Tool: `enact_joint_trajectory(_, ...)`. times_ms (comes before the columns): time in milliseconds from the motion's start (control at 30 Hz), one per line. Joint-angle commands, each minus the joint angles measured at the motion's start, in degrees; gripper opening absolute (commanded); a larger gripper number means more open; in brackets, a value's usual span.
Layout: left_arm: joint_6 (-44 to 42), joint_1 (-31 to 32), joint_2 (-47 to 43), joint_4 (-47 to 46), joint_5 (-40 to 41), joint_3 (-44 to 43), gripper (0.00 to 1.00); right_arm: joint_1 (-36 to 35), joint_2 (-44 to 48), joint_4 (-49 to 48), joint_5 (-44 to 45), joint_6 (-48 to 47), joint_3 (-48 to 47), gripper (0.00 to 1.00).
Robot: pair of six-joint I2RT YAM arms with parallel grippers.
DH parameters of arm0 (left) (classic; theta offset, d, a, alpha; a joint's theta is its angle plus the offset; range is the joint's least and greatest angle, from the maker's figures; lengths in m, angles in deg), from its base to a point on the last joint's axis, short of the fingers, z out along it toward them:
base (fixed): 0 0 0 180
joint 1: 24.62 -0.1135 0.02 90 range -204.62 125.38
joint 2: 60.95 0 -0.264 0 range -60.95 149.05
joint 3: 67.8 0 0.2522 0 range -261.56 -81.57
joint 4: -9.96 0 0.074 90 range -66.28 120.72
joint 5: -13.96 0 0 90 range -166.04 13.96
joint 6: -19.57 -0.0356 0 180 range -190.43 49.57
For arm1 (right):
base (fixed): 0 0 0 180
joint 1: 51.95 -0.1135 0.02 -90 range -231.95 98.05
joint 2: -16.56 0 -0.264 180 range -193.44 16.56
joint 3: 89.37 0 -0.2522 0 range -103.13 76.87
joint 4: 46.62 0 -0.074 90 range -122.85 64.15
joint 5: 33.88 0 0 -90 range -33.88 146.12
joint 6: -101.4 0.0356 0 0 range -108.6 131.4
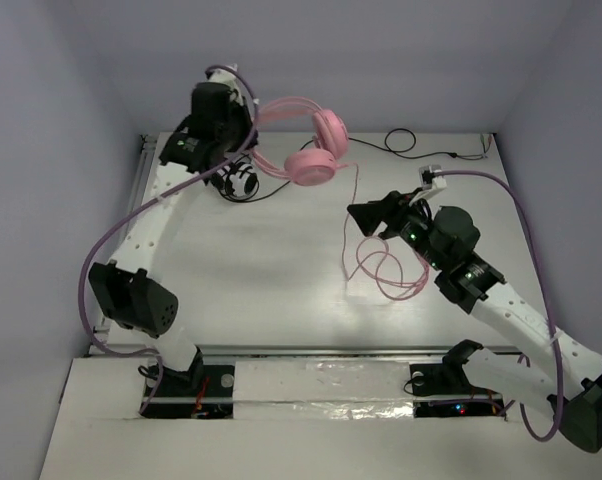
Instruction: Wrap the headphones
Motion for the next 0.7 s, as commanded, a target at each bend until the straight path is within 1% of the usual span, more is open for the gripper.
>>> enact_joint_trajectory(0,0.71,-2.16,-3.22,5.24,-9.63,-5.46,0.00,0.99,-0.71,-10.98,-6.71,-2.28,1.79,0.76)
enact_joint_trajectory(33,0.80,-2.86,-3.40,6.55,-10.33,-6.60,0.00,0.99,0.07,-11.61,-6.71,-3.07,3.45,0.76)
enact_joint_trajectory(67,0.80,-3.48,-3.83,7.09,-11.64,-8.70,0.00,0.99,0.52,-11.87,-6.71,-3.95,3.90,0.81)
enact_joint_trajectory(133,0.97,-5.41,-4.36,8.23,-13.49,-10.21,0.00,1.61,0.70,-10.65,-5.58,-5.62,3.91,0.85)
enact_joint_trajectory(233,1.94,-6.64,-4.98,8.59,-17.10,-12.41,0.00,2.14,-3.07,-12.31,-9.17,-5.72,3.47,0.87)
enact_joint_trajectory(267,2.20,-6.65,-4.98,8.50,-19.02,-13.81,0.00,2.14,-6.13,-12.75,-9.09,-5.36,3.12,0.85)
enact_joint_trajectory(333,2.90,-7.26,-4.46,9.63,-20.26,-16.27,0.00,2.66,-9.13,-14.60,-8.74,-5.27,3.20,0.84)
enact_joint_trajectory(367,3.00,-7.26,-3.58,10.25,-21.05,-19.59,0.00,2.66,-10.36,-14.77,-7.43,-5.36,2.94,0.84)
enact_joint_trajectory(400,3.08,-7.26,-3.23,10.86,-21.32,-21.36,0.00,2.66,-12.55,-14.25,-6.29,-5.88,2.76,0.84)
enact_joint_trajectory(467,3.52,-7.26,-3.31,11.23,-22.55,-24.09,0.00,2.66,-13.80,-13.90,-2.87,-6.76,2.68,0.82)
enact_joint_trajectory(533,4.05,-7.26,-3.84,10.61,-22.99,-24.02,0.00,3.45,-15.03,-14.33,-2.15,-8.08,3.64,0.80)
enact_joint_trajectory(567,4.05,-7.26,-4.27,10.61,-23.26,-24.02,0.00,4.93,-15.38,-15.56,-1.62,-8.00,4.60,0.80)
enact_joint_trajectory(633,4.31,-7.26,-4.98,9.47,-23.52,-23.06,0.00,6.61,-17.31,-16.62,-2.93,-7.56,5.31,0.78)
enact_joint_trajectory(667,4.23,-7.26,-5.24,9.38,-23.87,-22.62,0.00,7.14,-17.75,-16.62,-2.41,-7.47,5.49,0.74)
